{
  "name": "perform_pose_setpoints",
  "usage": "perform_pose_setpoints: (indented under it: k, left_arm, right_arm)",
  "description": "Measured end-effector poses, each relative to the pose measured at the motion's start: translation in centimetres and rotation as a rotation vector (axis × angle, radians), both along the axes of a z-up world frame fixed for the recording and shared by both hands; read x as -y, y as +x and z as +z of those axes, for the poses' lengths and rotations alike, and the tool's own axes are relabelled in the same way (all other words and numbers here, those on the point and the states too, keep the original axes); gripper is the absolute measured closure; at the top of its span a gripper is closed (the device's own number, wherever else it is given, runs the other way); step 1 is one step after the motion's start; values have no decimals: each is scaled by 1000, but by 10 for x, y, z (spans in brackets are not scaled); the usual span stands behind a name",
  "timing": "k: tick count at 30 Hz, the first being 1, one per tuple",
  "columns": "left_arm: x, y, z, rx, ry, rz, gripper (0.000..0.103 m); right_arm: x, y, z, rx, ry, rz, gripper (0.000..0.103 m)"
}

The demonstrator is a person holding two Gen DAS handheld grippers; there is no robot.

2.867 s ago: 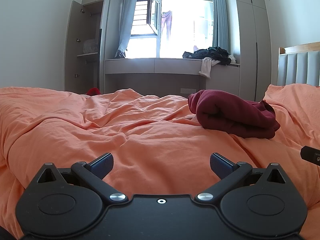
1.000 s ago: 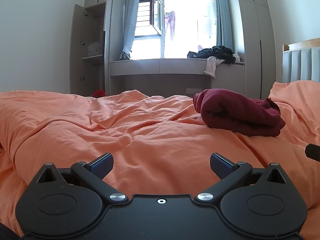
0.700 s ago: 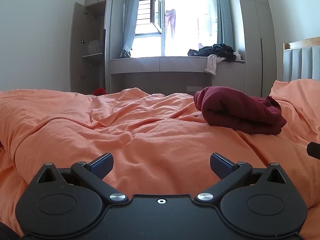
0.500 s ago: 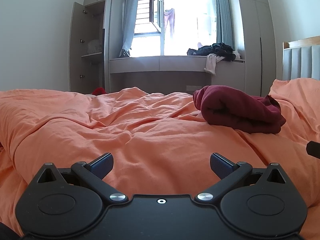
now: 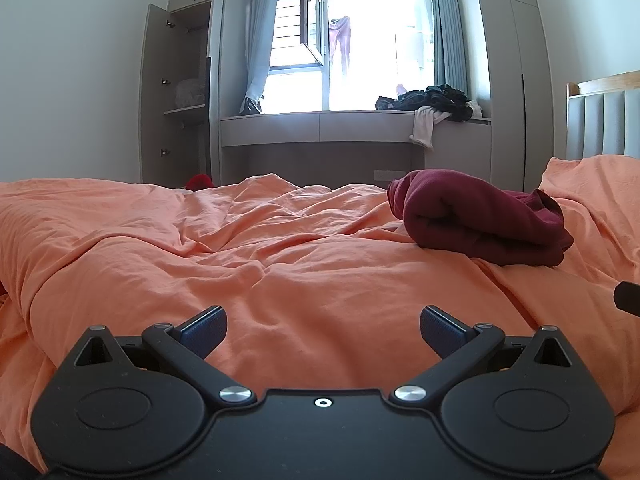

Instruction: Fold small clothes

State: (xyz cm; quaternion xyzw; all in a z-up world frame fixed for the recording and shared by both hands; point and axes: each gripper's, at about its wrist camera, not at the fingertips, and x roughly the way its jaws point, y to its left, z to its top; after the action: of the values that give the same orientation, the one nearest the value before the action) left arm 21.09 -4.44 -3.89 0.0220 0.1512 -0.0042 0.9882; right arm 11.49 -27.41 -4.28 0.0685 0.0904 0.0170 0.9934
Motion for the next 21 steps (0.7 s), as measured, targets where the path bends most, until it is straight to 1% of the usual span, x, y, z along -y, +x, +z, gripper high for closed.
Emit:
perform_pose_setpoints:
  k: [21]
  left_arm:
    - [1,1,-1,-6,5,-2,0]
  right_arm:
    - [-1,0,-1,-3,0,2,0]
